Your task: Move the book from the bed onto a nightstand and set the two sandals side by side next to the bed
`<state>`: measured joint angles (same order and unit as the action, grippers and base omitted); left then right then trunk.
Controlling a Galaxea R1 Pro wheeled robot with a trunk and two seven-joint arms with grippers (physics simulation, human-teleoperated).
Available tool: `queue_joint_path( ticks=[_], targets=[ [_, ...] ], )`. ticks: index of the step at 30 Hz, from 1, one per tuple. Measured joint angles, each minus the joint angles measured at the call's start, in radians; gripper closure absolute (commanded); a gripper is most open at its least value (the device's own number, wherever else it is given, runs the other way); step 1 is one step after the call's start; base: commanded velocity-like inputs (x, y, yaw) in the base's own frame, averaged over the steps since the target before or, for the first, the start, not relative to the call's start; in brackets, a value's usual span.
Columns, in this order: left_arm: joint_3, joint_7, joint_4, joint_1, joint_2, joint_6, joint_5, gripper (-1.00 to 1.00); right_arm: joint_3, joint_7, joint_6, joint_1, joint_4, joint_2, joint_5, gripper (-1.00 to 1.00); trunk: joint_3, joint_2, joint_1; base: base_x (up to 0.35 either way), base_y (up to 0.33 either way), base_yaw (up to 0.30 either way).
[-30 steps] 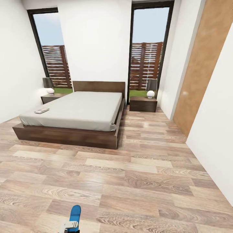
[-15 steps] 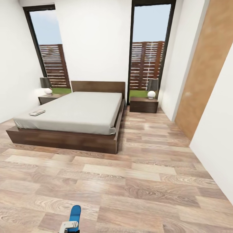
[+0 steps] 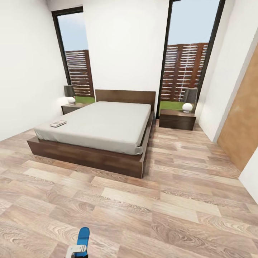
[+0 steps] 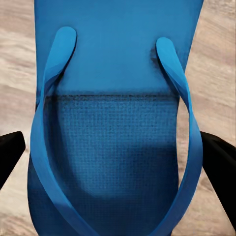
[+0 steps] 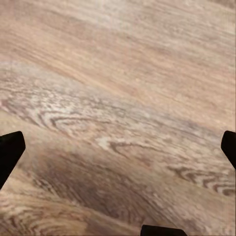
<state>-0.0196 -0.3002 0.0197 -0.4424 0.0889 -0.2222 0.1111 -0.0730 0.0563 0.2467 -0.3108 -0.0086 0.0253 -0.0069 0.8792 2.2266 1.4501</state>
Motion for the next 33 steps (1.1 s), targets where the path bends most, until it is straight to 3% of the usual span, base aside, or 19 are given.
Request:
queue_joint_path(
  ticks=[11,33],
  targets=[
    [0.0,0.0,0.0,0.0,0.0,0.002,0.0,1.0,0.0,-0.001,0.0,0.0,0.0,0.0,0.0,-1.0,0.0,0.0,0.0,0.324,0.0,0.114],
    [0.001,0.0,0.0,0.0,0.0,0.0,0.0,1.0,0.0,-0.001,0.0,0.0,0.0,0.0,0.0,-1.0,0.0,0.0,0.0,0.324,0.0,0.271]
  ],
)
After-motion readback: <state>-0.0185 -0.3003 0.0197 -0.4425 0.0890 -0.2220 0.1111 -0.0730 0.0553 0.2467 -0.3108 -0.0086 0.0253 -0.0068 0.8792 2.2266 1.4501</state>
